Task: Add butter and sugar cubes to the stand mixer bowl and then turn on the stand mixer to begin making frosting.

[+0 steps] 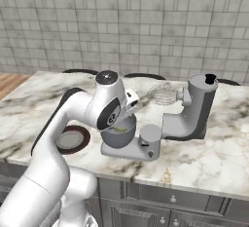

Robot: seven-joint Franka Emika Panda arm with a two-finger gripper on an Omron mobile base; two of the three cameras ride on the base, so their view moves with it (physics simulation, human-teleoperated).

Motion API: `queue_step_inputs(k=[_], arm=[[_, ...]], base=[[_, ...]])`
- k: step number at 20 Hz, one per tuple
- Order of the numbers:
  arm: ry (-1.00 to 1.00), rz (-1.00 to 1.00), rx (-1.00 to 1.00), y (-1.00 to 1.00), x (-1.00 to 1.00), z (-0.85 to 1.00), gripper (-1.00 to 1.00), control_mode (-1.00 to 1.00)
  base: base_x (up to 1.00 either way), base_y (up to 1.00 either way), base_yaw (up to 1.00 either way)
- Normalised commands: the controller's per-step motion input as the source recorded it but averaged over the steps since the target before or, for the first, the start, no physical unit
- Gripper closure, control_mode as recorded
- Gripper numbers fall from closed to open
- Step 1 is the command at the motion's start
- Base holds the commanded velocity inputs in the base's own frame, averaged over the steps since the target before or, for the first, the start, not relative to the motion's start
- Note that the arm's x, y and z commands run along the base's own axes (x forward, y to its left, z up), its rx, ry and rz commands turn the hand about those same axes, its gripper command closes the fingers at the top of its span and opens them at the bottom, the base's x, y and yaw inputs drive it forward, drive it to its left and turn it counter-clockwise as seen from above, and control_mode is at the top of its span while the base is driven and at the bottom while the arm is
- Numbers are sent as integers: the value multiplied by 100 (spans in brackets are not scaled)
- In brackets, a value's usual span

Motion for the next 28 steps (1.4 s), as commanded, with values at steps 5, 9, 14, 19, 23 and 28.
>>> queue_step_inputs(k=[5,9,14,19,23,28], arm=[[-14,-18,17,-85,-11,3,-100,-100],[-9,-18,26,-89,0,10,-100,-100],[-4,-15,31,-92,0,14,-100,-100],[0,-12,37,-100,0,20,-100,-100],[0,-14,43,-100,0,18,-100,-100],[5,-17,45,-100,0,14,-100,-100]], base=[[0,0,0],[0,0,0],[0,0,0],[0,0,0],[0,0,0],[0,0,0]])
